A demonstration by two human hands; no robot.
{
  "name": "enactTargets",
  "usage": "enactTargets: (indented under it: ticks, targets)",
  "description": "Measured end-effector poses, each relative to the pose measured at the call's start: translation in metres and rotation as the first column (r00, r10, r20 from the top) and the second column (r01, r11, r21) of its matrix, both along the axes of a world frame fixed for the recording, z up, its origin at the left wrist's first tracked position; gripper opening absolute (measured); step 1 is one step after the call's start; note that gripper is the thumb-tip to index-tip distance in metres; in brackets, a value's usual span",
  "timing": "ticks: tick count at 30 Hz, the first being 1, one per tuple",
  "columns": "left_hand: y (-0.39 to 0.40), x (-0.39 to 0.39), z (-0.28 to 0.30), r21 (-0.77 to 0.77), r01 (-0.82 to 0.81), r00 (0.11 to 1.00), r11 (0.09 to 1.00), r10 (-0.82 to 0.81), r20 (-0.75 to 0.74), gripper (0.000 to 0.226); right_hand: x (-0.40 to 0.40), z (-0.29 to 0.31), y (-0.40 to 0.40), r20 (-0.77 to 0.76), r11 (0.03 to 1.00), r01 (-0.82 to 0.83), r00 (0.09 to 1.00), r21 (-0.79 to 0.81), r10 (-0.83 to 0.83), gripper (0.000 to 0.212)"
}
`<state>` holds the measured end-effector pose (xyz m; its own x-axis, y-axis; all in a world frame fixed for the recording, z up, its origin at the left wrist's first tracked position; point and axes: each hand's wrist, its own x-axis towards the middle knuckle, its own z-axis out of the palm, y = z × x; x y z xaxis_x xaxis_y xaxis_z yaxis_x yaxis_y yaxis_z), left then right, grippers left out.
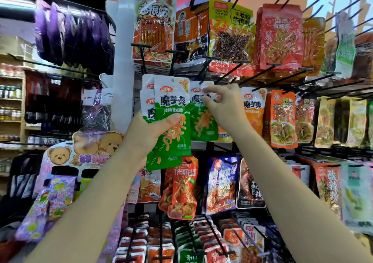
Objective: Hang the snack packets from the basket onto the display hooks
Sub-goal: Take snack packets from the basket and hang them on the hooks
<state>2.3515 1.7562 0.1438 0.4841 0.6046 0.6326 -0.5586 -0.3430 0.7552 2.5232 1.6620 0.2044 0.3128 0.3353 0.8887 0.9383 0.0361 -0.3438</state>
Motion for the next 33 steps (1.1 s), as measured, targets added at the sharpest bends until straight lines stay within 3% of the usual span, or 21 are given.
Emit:
enactTargets:
  ticks: [2, 3, 6, 8, 12, 13, 16, 17, 23, 33]
  targets:
    - [0.001, 0.000, 0.000, 0.020, 0.000, 1.000, 1.000, 0.000, -0.012, 0.060, -0.009, -0.004, -0.004, 0.020, 0.992, 0.001, 1.000, 0.128, -0.004, 0.024]
    - [0.001, 0.000, 0.000, 0.036, 0.005, 1.000, 0.999, -0.004, -0.021, 0.058, -0.015, -0.006, -0.008, 0.005, 0.986, -0.069, 0.998, 0.155, 0.069, 0.027]
    - [-0.001, 0.002, 0.000, 0.072, 0.018, 0.998, 0.997, -0.013, -0.058, 0.046, -0.041, -0.013, -0.015, -0.099, 0.936, -0.344, 0.936, -0.068, 0.337, 0.030]
    - [0.001, 0.004, 0.000, 0.066, 0.019, 0.997, 0.998, -0.014, -0.074, 0.044, -0.045, -0.017, -0.008, -0.144, 0.910, -0.387, 0.919, -0.151, 0.367, 0.033]
    - [0.004, 0.001, 0.003, -0.064, -0.115, 0.991, 0.991, 0.110, -0.077, 0.083, -0.032, -0.013, 0.000, -0.250, 0.917, -0.397, 0.884, 0.042, 0.395, 0.067]
    - [0.005, 0.000, 0.003, -0.081, -0.119, 0.990, 0.990, 0.113, -0.083, 0.081, -0.026, -0.013, -0.001, -0.265, 0.911, -0.401, 0.873, 0.090, 0.410, 0.071]
    - [0.009, 0.004, 0.001, -0.045, -0.057, 0.998, 0.997, 0.055, -0.035, 0.018, -0.009, -0.012, -0.004, -0.164, 0.907, -0.396, 0.894, 0.139, 0.416, 0.060]
    - [0.011, 0.005, 0.000, -0.022, -0.063, 0.998, 0.998, 0.062, -0.024, 0.012, -0.008, -0.011, -0.006, -0.117, 0.912, -0.387, 0.908, 0.134, 0.403, 0.058]
    - [0.009, 0.007, -0.001, 0.051, -0.028, 0.997, 0.998, 0.024, 0.069, 0.012, 0.001, 0.001, -0.009, -0.035, 0.893, -0.417, 0.903, 0.171, 0.428, 0.028]
    - [0.006, 0.005, -0.001, 0.017, -0.020, 0.997, 1.000, 0.018, 0.072, 0.016, 0.005, 0.010, -0.004, -0.108, 0.914, -0.381, 0.912, 0.141, 0.397, 0.028]
